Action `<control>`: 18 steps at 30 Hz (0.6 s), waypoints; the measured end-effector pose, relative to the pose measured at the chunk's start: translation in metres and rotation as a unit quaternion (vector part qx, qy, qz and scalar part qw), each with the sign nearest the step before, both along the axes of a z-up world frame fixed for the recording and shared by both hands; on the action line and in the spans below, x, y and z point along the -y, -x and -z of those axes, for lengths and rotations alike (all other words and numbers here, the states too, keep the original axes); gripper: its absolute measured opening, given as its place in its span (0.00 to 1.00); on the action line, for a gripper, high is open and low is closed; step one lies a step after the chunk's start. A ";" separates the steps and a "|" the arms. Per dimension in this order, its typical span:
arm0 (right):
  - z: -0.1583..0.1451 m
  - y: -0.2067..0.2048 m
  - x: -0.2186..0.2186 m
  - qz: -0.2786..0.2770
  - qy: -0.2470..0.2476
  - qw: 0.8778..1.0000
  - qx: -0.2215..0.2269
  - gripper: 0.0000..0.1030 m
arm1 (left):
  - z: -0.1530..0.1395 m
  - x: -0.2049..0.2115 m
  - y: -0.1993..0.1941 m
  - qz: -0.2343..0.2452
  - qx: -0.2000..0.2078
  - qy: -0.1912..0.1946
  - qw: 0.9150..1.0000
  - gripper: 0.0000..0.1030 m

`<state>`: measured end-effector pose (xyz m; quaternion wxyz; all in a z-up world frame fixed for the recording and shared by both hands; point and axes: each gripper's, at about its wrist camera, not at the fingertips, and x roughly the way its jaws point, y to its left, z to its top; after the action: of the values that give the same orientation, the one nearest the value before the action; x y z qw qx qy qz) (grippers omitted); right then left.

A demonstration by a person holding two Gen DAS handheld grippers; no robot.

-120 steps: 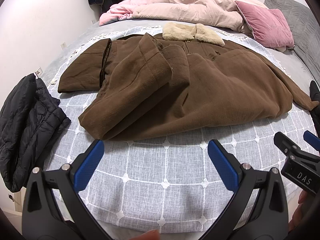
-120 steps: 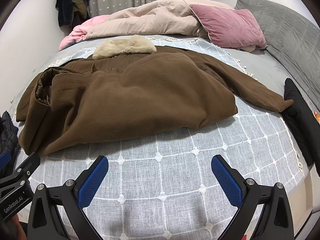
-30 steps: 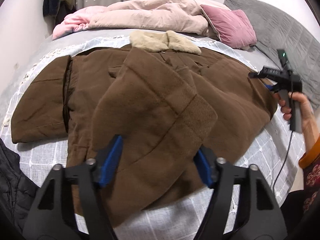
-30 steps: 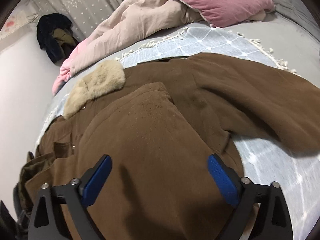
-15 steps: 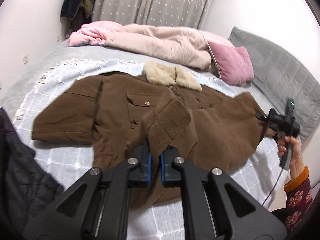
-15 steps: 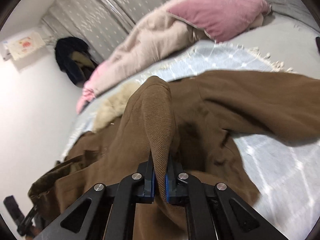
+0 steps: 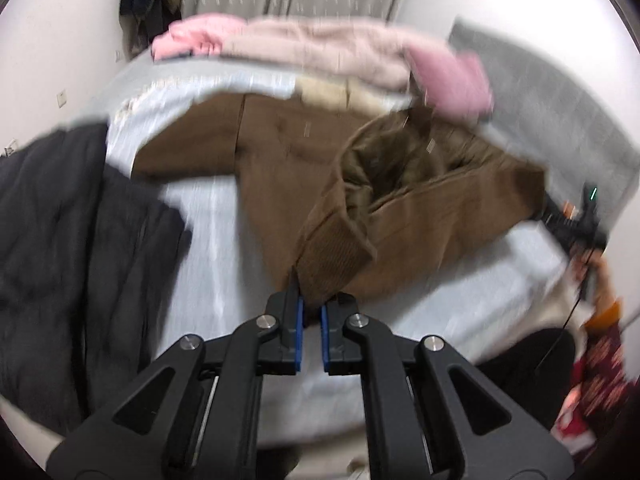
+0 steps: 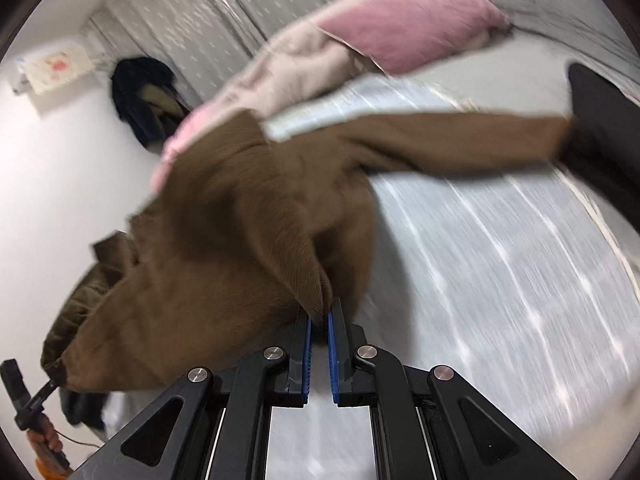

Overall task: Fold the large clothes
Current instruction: 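Lift the coat with both grippers and spread it flat on the throw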

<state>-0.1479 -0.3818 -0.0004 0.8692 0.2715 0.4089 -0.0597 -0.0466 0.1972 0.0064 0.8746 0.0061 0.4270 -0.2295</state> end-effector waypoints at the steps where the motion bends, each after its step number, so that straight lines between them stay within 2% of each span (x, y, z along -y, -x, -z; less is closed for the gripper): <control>1: 0.006 0.009 0.000 0.003 0.009 1.000 -0.014 0.06 | 0.012 0.000 0.007 0.003 -0.011 -0.028 1.000 0.08; 2: 0.011 0.019 -0.001 0.006 0.026 0.999 -0.032 0.06 | 0.028 -0.001 0.017 0.007 -0.023 -0.064 0.998 0.08; 4: 0.012 0.044 -0.004 0.019 0.091 0.994 -0.064 0.07 | 0.041 -0.008 0.029 0.015 -0.036 -0.100 0.994 0.08; 6: 0.004 0.068 -0.001 0.024 0.113 0.991 -0.073 0.09 | 0.038 -0.019 0.042 0.017 -0.022 -0.119 0.993 0.09; 7: -0.002 0.079 0.001 0.027 0.112 0.991 -0.069 0.15 | 0.032 -0.024 0.047 0.016 -0.012 -0.116 0.993 0.19; 8: -0.008 0.088 0.003 0.031 0.109 0.992 -0.061 0.27 | 0.025 -0.031 0.055 0.009 0.000 -0.105 0.994 0.31; 9: -0.015 0.098 0.005 0.036 0.102 0.993 -0.052 0.37 | 0.020 -0.034 0.060 0.002 0.007 -0.095 0.995 0.62; 10: -0.020 0.105 0.004 0.039 0.096 0.994 -0.045 0.64 | 0.015 -0.035 0.065 -0.005 0.016 -0.082 0.996 0.82; 11: -0.024 0.110 0.001 0.040 0.091 0.994 -0.039 0.78 | 0.013 -0.034 0.071 -0.005 0.025 -0.073 0.997 0.83; 13: -0.025 0.114 -0.010 0.025 0.085 0.995 -0.039 0.78 | 0.012 -0.021 0.081 0.017 0.027 -0.065 0.997 0.83; 16: -0.012 0.108 -0.033 -0.023 0.071 0.996 -0.057 0.78 | 0.024 -0.001 0.084 0.040 0.015 -0.074 0.996 0.83; 18: -0.003 0.101 -0.043 -0.046 0.072 0.994 -0.069 0.78 | 0.033 0.005 0.073 0.030 -0.002 -0.084 0.996 0.83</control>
<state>-0.2488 -0.3389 0.0022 0.8581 0.1843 0.4745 -0.0675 -0.1197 0.1926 -0.0268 0.8630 0.0922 0.4459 -0.2191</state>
